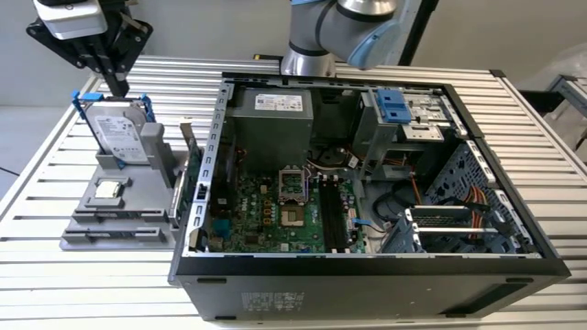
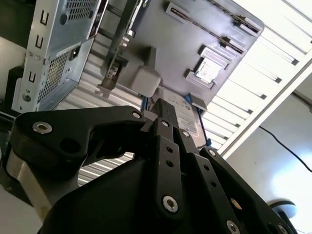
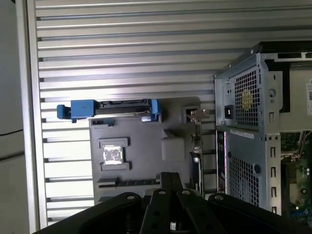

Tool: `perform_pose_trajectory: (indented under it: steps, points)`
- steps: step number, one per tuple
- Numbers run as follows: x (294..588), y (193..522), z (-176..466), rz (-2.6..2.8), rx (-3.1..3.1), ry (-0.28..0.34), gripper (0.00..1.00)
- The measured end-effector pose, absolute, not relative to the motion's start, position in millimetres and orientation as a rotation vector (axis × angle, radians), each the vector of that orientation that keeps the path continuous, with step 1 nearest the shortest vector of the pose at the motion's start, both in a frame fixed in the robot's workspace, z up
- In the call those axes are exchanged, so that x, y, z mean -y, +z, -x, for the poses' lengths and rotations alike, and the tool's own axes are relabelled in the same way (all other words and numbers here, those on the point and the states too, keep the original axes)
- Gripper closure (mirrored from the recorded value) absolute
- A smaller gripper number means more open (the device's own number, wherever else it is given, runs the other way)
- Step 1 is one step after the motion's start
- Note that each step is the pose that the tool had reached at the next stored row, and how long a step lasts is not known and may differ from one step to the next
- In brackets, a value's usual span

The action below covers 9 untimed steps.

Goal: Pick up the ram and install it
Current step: 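Reach for the ram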

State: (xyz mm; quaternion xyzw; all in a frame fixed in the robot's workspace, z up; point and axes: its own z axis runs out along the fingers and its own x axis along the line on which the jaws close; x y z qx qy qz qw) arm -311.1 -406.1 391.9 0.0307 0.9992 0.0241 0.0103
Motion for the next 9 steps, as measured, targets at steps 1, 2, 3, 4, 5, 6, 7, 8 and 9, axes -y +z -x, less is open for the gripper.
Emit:
perform_pose_trajectory:
  steps: [1,2,3,4,5,6,7,8,9]
  points:
    - [406,392,313,-0.092,-3.119,0.075,1.00]
    - [406,392,314,-0.086,-3.119,0.075,1.00]
    - [406,392,316,-0.079,-3.119,0.075,1.00]
    - [406,392,318,-0.073,-3.120,0.075,1.00]
    - [406,392,319,-0.067,-3.120,0.075,1.00]
    - [406,392,321,-0.060,-3.120,0.075,1.00]
    - [406,392,322,-0.054,-3.120,0.076,1.00]
    - [406,392,324,-0.049,-3.121,0.076,1.00]
    - [406,392,326,-0.044,-3.121,0.076,1.00]
